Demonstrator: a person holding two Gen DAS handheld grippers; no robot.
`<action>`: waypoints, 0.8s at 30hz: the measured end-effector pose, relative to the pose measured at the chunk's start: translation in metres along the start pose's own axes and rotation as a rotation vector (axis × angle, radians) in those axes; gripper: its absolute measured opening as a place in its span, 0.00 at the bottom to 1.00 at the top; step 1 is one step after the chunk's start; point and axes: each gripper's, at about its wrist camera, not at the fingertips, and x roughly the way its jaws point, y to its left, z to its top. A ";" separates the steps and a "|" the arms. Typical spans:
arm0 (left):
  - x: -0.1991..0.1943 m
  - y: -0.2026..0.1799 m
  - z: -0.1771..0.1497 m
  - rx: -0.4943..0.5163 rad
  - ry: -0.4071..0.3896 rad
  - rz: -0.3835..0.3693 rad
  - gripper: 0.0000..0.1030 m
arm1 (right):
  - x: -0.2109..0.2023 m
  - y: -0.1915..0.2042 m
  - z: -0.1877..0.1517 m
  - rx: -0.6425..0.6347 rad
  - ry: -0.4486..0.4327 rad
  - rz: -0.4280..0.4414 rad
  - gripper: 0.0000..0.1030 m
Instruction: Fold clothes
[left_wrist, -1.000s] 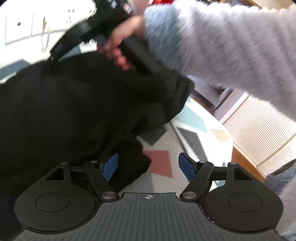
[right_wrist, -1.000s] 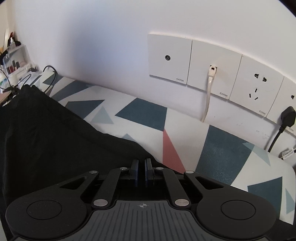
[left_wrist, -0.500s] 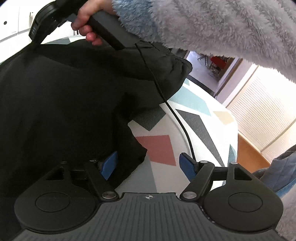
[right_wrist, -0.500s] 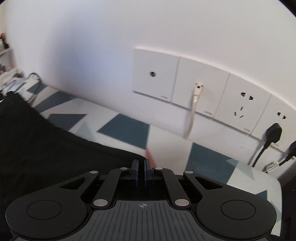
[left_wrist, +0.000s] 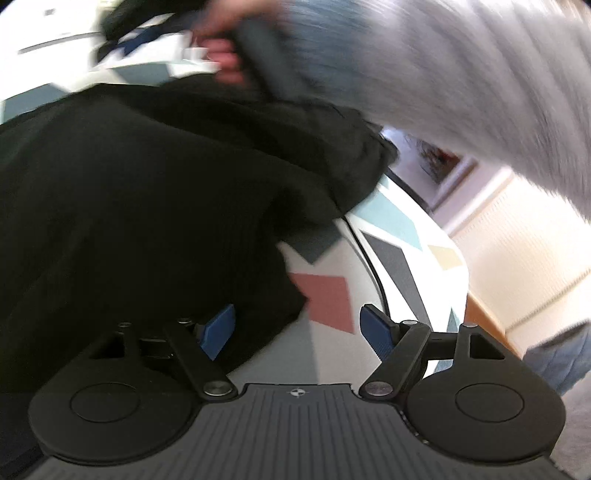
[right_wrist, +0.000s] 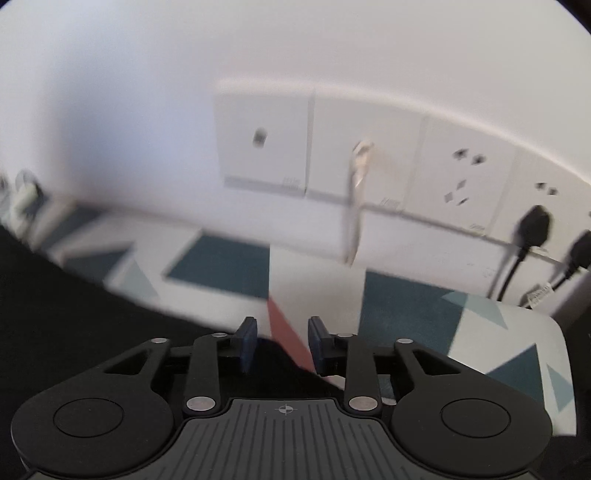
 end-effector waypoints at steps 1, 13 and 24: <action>-0.012 0.009 0.000 -0.031 -0.020 0.011 0.74 | -0.009 0.000 0.001 0.003 -0.008 0.018 0.29; -0.175 0.143 -0.071 -0.649 -0.293 0.217 0.74 | -0.081 0.089 -0.076 -0.077 0.070 0.136 0.50; -0.259 0.208 -0.161 -0.999 -0.475 0.360 0.74 | -0.119 0.160 -0.134 -0.098 0.147 0.040 0.50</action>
